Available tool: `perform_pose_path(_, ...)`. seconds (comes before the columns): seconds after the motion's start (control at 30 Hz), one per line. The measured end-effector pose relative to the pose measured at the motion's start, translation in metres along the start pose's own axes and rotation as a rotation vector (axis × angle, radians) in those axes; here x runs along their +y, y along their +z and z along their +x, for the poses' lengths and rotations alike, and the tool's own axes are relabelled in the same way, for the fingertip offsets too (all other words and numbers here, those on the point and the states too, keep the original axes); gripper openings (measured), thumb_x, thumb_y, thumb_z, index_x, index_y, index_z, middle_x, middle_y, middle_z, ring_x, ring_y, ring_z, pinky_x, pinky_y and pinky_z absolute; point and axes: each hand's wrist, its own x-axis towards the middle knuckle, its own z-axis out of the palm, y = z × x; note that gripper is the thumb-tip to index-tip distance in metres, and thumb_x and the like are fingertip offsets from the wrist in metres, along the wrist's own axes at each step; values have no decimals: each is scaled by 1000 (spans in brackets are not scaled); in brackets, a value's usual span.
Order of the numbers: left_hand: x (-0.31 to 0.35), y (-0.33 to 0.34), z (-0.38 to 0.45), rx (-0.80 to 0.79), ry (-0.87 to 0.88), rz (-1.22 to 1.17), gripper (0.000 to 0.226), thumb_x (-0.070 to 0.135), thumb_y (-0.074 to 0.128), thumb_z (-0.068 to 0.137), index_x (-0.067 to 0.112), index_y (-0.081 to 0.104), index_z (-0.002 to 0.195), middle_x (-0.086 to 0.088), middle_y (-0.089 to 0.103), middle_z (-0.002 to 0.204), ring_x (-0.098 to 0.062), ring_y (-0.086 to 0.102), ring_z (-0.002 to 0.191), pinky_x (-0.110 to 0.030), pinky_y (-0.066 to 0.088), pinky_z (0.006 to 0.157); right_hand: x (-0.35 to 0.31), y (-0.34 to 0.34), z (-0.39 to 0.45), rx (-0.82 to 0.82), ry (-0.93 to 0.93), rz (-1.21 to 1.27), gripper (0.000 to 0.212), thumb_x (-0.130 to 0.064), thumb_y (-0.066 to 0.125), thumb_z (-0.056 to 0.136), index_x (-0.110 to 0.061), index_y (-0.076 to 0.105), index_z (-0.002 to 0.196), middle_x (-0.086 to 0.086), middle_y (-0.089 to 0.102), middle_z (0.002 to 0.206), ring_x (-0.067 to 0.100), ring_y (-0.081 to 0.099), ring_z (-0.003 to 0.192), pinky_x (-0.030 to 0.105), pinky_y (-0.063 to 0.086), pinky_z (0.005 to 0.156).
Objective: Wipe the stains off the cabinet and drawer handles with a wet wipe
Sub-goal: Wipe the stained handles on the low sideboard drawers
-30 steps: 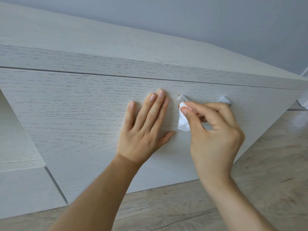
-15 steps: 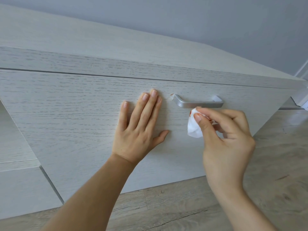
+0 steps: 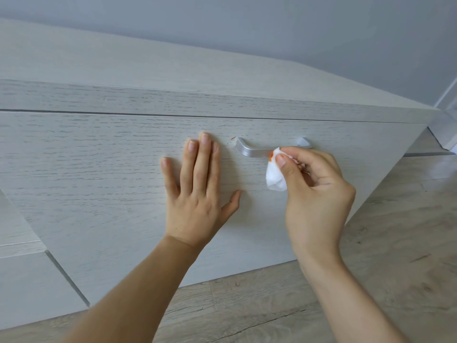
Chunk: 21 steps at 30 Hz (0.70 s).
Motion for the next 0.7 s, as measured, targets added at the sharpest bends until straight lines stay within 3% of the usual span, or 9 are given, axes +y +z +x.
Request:
perform_pose_path(0.27, -1, 2, -3, -17, 31, 40, 91, 59, 50, 89, -1, 14, 147, -21, 20, 148, -24, -8, 147, -53, -3, 116, 17, -14, 9, 74, 98, 44, 27, -9, 68, 83, -36, 67, 79, -11, 67, 87, 1, 63, 81, 12, 44, 74)
perform_pose_path(0.5, -2, 6, -5, 7, 48, 78, 97, 62, 50, 87, -2, 12, 149, -23, 18, 148, -28, -6, 147, -55, -2, 115, 28, -27, 30, 125, 229, 192, 23, -8, 61, 90, -29, 66, 81, -16, 69, 79, -4, 62, 80, 9, 43, 72)
perform_pose_path(0.7, -1, 8, -5, 14, 57, 103, 99, 65, 47, 87, -3, 10, 149, -22, 12, 149, -29, -6, 146, -57, -3, 113, 27, -21, 38, 82, 300, 352, 19, -7, 60, 90, -24, 66, 84, -10, 71, 82, 3, 64, 84, 17, 48, 78)
